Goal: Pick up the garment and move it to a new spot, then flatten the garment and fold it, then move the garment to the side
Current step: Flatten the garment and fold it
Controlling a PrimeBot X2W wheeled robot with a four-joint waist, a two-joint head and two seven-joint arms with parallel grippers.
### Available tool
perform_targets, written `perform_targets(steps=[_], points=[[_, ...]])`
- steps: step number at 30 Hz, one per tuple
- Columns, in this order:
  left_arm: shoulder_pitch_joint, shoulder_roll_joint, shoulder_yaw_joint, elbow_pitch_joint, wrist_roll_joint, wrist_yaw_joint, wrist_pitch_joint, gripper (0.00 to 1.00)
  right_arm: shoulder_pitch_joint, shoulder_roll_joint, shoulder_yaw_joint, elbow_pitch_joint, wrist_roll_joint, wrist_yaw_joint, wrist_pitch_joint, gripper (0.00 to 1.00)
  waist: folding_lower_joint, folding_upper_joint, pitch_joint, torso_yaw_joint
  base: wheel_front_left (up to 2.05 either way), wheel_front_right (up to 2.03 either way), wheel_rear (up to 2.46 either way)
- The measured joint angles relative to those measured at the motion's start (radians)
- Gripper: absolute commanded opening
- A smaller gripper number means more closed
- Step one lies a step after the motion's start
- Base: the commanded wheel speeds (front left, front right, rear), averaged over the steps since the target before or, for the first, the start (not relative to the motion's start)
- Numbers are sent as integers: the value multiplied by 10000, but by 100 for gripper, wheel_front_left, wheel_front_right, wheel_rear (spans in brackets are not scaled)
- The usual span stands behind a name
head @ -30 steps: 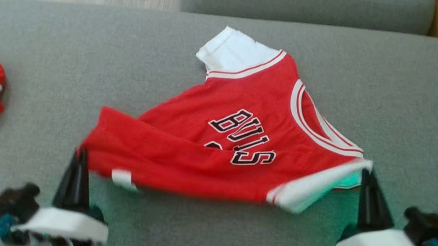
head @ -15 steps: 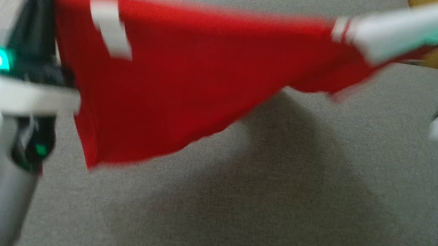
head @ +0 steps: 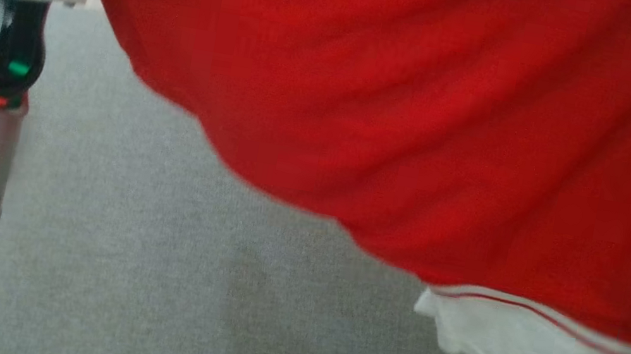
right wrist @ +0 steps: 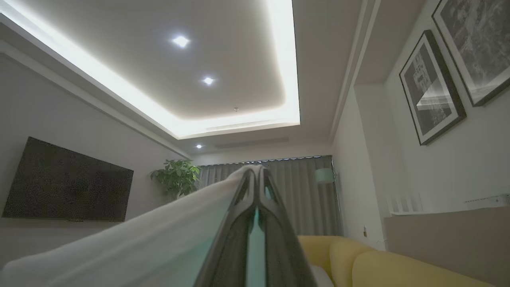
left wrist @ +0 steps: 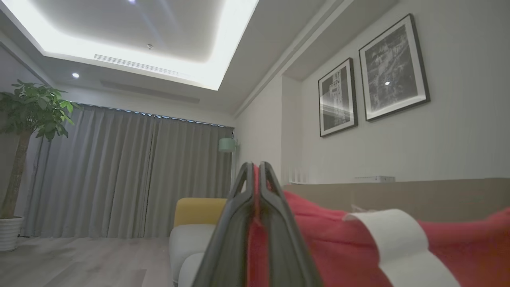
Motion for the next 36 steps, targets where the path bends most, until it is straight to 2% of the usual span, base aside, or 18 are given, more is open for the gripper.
perform_targets(steps=[4,7,11,12,16,20,25,31,36], points=[[-688,-8,-324,851,322,0,-73,0,-896,52,512,1124,-268,0,-163,0,2,0,670,-1,0,0,0],[-1321,-100,-416,1647,468,8,-357,0,-1661,267,491,2048,-366,0,-522,0,2,0,1209,-32,0,0,0],[-2410,-128,-330,2917,880,92,-1183,0,-2957,435,435,3258,-771,0,-1181,0,3,0,1914,-121,0,0,0],[-2960,-107,-234,3405,1035,92,-1661,0,-3547,523,336,3735,-928,0,-1473,0,3,0,2221,-192,0,0,0],[-3816,-222,127,4010,1068,92,-2188,0,-4267,650,-284,4334,-968,0,-1825,0,3,0,2692,-353,0,0,0],[-3923,-558,268,4399,1011,88,-2343,0,-4130,654,-399,4462,-811,0,-1950,0,2,0,3033,-425,0,0,0],[-2000,-1338,842,4677,550,86,-2351,0,-2264,686,-46,3653,79,0,-1958,0,2,-1,3255,-353,0,0,0],[1852,-2224,1620,4761,871,82,-2343,0,2450,1099,585,2449,1185,0,-1956,0,-1,0,3137,-343,0,0,0],[3651,-2644,2029,4916,1137,71,-2339,0,5594,1655,621,1728,1615,0,-1954,0,-2,0,2936,-499,0,0,0]])
